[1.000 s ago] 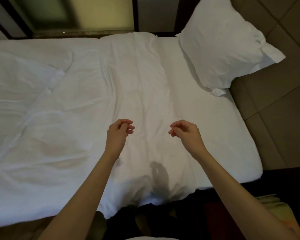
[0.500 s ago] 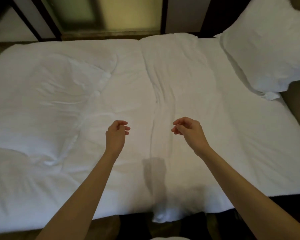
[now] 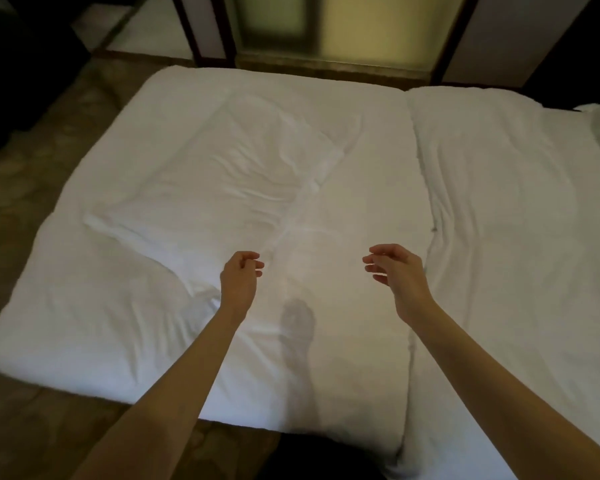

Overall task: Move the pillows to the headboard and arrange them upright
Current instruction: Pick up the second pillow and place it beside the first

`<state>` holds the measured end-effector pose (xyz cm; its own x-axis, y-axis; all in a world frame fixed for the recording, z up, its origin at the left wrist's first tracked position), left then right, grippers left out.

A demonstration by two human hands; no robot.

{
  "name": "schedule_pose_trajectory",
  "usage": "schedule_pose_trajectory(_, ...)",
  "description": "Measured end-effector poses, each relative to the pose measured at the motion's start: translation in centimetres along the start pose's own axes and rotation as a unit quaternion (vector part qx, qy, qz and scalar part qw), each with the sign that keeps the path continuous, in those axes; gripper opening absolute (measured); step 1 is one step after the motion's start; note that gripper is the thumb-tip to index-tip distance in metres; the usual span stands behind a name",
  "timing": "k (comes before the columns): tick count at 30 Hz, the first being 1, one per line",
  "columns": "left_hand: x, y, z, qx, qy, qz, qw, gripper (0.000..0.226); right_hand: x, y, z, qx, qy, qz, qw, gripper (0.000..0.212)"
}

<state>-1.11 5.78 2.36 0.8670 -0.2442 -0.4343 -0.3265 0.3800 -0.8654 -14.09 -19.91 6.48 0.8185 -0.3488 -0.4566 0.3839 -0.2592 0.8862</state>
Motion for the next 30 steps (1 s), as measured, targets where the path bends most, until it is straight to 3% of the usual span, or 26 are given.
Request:
schedule_pose_trajectory(5,0.9,2.2,4.7,0.036,-0.065,0.011,0.997,0.026,2.0,-1.8,-3.4,0.007,0.035,-0.048,0.998,0.017)
schedule_pose_trajectory(11,7.1,1.6,12.5,0.146,-0.086,-0.012,0.986,0.027,6.7,-3.0,-10.0,0.045,0.04,-0.087,0.994,0.018)
schedule_pose_trajectory(19,20.6,0.6,22.7,0.291,-0.012,-0.016,0.956,0.034,15.4,-6.6,-20.1,0.051,-0.015,-0.143,0.988,0.038)
schedule_pose_trajectory(27,31.6,3.3,27.9,0.369,0.059,0.076,0.924,0.052,21.7,-10.4,-25.4,0.026,-0.07,-0.197,0.978,0.072)
schedule_pose_trajectory(30,34.4,4.3,28.6,0.376,0.067,0.098,0.919,0.057,23.0,-12.2,-26.7,0.044,-0.124,-0.211,0.969,0.087)
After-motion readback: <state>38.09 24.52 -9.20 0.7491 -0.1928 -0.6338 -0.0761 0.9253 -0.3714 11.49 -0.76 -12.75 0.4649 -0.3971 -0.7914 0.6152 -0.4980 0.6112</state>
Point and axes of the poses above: each hand's wrist, its own x-axis towards the middle knuckle, its own z-axis out of the back of the hand, y = z × x, the point moved 6 cm from there along x, towards the middle knuckle, and after that the axes turned 14 degrees about y, right-handed, at the moved point
